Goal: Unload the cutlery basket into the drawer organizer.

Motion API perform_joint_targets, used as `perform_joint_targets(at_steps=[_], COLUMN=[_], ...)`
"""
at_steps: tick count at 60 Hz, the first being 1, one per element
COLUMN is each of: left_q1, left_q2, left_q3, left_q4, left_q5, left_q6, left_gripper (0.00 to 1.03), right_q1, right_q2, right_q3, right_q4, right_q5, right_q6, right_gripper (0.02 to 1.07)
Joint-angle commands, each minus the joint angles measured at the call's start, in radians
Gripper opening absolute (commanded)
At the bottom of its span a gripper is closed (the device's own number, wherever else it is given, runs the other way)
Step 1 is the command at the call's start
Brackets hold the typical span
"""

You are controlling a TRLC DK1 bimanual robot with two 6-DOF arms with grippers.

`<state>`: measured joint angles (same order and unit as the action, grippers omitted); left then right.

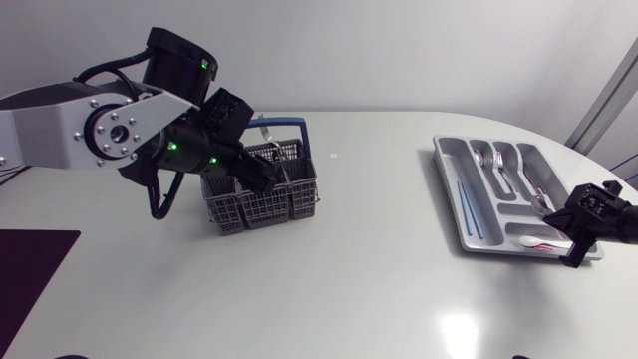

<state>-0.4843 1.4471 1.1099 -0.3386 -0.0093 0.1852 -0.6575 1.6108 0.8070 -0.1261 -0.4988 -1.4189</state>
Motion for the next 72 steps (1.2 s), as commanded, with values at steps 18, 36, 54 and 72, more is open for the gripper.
perform_joint_targets(at_steps=[18,36,54,72], left_q1=[-0.022,-0.019,-0.022,-0.060], left_q2=[0.035,0.027,0.025,0.081], left_q3=[-0.024,-0.035,-0.015,0.018], left_q4=[0.004,-0.002,-0.017,-0.028], left_q5=[-0.075,-0.115,-0.159,-0.294], left_q6=[0.034,0.057,0.068,0.033], left_gripper=[0.73,0.73,0.73,0.68], right_q1=[-0.019,-0.022,-0.039,0.067], right_q2=[0.158,0.127,-0.063,-0.212], right_q3=[0.044,0.021,0.024,0.021], right_q4=[0.112,0.118,0.006,-0.257], right_q5=[0.118,0.169,0.166,0.155], right_q6=[-0.101,-0.109,0.031,0.314], right_gripper=[0.10,0.68,0.92,0.97])
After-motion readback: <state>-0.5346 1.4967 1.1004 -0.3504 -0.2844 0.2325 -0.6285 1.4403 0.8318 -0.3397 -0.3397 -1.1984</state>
